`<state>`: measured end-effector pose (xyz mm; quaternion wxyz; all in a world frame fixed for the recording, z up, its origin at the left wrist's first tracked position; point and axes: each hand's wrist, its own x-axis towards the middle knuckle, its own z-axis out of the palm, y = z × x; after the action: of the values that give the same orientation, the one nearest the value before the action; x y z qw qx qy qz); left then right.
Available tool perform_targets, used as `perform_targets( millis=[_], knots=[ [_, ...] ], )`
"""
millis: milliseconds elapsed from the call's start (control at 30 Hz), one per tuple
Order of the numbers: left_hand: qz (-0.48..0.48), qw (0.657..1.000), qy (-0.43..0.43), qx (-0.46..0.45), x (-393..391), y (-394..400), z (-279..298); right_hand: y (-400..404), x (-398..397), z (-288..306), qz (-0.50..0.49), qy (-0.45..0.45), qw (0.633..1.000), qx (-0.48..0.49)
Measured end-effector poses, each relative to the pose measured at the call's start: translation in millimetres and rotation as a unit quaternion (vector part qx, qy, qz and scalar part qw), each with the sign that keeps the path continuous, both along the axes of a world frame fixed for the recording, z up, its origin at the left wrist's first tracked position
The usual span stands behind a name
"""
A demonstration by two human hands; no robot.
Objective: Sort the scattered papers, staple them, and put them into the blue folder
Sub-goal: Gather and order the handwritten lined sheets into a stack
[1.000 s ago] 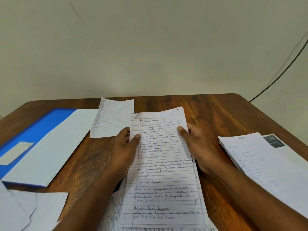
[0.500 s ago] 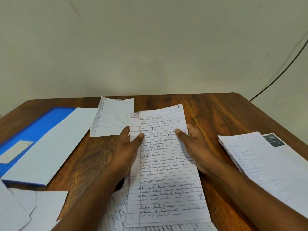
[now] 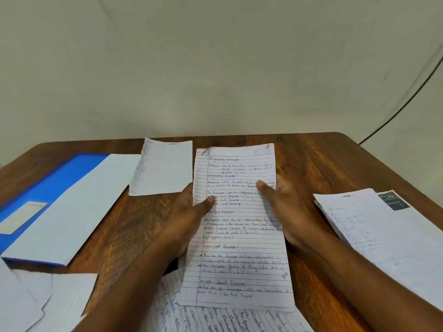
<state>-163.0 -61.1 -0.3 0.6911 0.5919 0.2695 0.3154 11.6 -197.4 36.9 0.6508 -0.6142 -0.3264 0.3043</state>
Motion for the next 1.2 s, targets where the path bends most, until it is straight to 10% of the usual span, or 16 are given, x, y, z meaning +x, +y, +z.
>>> perform_targets(
  millis=[767, 1200],
  knots=[
    [0.14, 0.99, -0.002, 0.011, -30, 40, 16, -13, 34, 21, -0.026, -0.034, 0.998, -0.051],
    [0.151, 0.985, -0.084, -0.021, -74, 79, 8, -25, 17, 29, 0.201, -0.214, 0.916, -0.273]
  ],
)
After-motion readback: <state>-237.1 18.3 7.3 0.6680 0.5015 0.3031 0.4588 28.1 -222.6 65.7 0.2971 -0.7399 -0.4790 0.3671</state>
